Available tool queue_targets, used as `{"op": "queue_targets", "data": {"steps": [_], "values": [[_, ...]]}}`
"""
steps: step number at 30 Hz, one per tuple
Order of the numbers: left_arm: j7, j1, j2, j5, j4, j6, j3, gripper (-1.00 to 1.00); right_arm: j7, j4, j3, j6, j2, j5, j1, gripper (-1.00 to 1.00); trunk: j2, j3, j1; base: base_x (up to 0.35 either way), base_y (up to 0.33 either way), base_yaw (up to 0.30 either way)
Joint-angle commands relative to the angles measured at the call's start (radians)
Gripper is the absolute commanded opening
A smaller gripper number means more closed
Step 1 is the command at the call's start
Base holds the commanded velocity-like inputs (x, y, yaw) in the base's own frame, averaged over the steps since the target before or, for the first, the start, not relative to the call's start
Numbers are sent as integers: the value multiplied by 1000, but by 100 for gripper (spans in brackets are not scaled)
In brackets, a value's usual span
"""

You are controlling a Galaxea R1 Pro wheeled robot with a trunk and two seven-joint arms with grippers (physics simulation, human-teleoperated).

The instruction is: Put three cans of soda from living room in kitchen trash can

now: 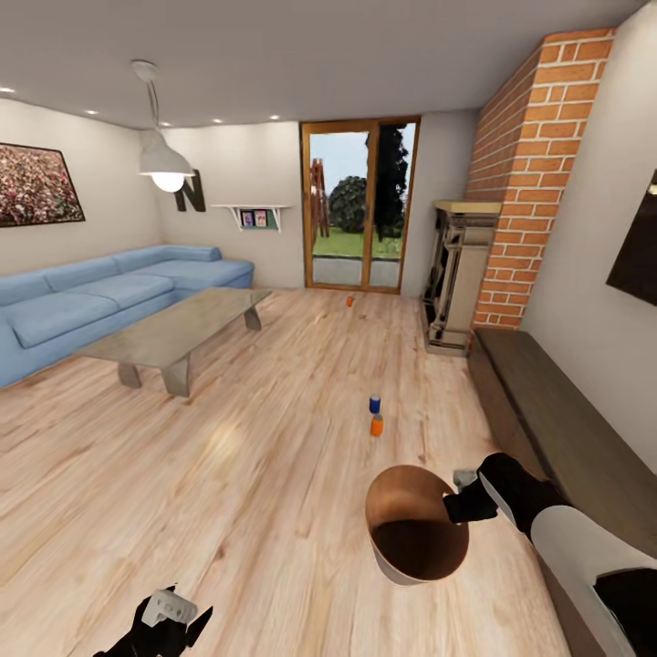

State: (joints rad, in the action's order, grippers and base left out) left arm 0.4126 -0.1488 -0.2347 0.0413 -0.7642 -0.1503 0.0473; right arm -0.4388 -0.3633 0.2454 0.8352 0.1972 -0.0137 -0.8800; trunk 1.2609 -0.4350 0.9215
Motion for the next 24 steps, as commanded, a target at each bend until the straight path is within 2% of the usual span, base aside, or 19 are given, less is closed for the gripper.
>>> {"op": "queue_targets", "data": {"steps": [1, 24], "values": [[0, 0, 0, 0, 0, 0, 0, 100, -6, 0, -4, 4, 0, 18, -1, -100, 0, 0, 0, 328, 0, -251], [0, 0, 0, -1, 0, 0, 1, 100, -6, 4, -3, 4, -3, 20, -1, -100, 0, 0, 0, 328, 0, -251]]}}
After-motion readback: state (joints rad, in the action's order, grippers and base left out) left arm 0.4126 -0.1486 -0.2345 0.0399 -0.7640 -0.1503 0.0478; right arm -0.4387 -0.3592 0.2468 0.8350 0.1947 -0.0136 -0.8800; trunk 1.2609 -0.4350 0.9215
